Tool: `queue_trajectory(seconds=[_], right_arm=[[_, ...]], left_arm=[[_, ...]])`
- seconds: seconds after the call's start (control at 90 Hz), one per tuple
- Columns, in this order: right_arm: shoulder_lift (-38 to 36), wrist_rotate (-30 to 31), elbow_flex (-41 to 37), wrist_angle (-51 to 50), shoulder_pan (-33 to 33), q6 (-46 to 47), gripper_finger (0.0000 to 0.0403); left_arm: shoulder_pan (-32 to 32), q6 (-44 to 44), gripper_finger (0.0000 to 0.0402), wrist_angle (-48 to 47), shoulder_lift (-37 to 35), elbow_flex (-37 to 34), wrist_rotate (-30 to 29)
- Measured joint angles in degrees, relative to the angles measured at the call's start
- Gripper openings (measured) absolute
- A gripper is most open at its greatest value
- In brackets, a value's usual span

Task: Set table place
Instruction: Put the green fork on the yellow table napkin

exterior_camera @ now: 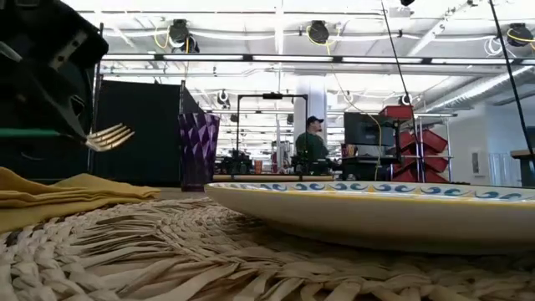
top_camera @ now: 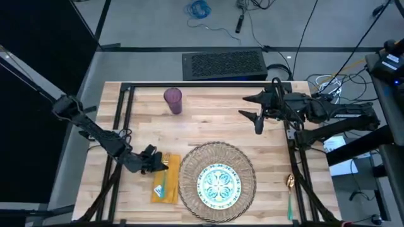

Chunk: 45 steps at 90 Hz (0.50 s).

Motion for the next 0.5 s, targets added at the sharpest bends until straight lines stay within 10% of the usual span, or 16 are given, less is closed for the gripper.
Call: queue_trajectory(seconds=[0.5], right_arm=[[0.0,-0.4,0.0,1.3,0.0,-3.1,0.0242]], left_arm=[[0.3,-0.8,0.0,11.3,13.1,-0.2,1.0]])
